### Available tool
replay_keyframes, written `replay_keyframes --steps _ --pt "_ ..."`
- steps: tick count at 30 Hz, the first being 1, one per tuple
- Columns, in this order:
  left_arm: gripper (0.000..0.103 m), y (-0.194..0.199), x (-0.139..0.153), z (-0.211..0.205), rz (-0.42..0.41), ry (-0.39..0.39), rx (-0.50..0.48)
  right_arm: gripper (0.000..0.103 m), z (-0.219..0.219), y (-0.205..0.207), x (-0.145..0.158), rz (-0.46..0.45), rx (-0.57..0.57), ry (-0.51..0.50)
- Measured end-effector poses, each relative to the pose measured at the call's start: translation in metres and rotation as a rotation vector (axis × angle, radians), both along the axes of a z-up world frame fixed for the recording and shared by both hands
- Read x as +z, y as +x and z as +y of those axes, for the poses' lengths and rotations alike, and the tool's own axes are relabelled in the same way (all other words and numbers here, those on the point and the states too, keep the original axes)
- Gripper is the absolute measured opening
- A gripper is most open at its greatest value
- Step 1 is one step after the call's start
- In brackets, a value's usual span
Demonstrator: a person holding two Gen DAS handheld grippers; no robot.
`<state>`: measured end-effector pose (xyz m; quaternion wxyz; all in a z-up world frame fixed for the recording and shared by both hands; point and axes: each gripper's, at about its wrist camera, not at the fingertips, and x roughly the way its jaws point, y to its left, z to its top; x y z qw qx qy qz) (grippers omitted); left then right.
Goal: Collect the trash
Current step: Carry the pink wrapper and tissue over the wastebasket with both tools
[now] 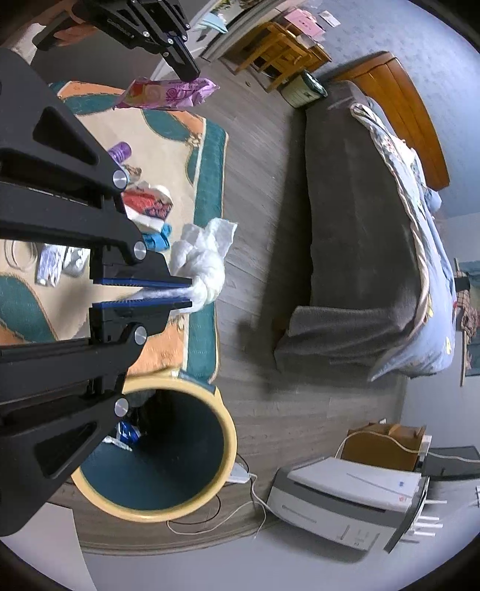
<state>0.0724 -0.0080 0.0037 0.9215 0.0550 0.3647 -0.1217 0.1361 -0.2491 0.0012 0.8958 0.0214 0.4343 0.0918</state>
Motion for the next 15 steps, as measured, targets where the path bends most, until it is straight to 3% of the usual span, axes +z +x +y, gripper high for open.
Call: replay_keyframes --steps 15 --pt "0.003 0.023 -0.005 -0.070 0.011 0.010 -0.100 0.005 -0.067 0.010 -0.001 -0.010 -0.098 0.024"
